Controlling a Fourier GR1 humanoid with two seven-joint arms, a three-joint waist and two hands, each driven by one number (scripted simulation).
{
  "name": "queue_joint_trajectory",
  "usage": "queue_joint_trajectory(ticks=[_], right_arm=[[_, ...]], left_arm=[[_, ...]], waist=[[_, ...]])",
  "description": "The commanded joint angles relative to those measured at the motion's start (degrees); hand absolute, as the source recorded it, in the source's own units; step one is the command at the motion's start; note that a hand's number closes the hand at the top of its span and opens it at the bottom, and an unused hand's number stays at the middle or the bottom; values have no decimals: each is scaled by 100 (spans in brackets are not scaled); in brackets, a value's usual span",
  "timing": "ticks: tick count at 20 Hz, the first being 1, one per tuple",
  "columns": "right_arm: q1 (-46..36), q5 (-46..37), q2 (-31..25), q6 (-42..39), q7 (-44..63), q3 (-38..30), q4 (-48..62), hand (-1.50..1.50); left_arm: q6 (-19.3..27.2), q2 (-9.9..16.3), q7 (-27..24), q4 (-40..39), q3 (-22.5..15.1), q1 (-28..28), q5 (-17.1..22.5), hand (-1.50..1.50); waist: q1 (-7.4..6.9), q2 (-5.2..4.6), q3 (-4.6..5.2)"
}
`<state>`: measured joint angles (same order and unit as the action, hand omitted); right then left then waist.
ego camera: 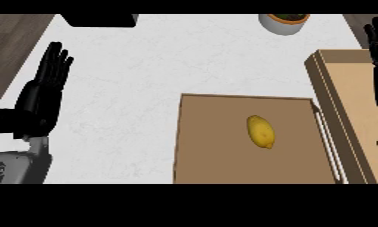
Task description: Pick the lemon from the tray and place it in the cardboard box
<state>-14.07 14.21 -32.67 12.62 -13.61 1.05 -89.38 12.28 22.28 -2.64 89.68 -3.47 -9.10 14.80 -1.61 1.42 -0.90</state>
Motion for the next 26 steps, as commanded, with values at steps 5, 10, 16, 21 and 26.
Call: queue_joint_trajectory(ticks=[5,10,16,21,26], right_arm=[[22,1171,-22,-1908,652,505,122,-150],[748,449,538,-773,-1160,-152,256,-150],[1271,-170,-45,-1542,-1833,143,-670,-150],[1375,-1519,-1413,-1567,-428,552,-1059,-150],[1102,-2552,-1989,-1774,1103,1164,-1676,-150]], left_arm=[[-484,227,574,-77,255,501,528,0],[-530,-8,908,-152,122,727,681,0],[-657,227,1405,543,350,1035,904,0],[-762,259,1277,373,369,1065,899,0],[-753,216,1332,343,370,913,898,0]], waist=[[18,-155,88],[195,-141,84],[168,-119,89],[162,-94,118],[110,-121,117]])
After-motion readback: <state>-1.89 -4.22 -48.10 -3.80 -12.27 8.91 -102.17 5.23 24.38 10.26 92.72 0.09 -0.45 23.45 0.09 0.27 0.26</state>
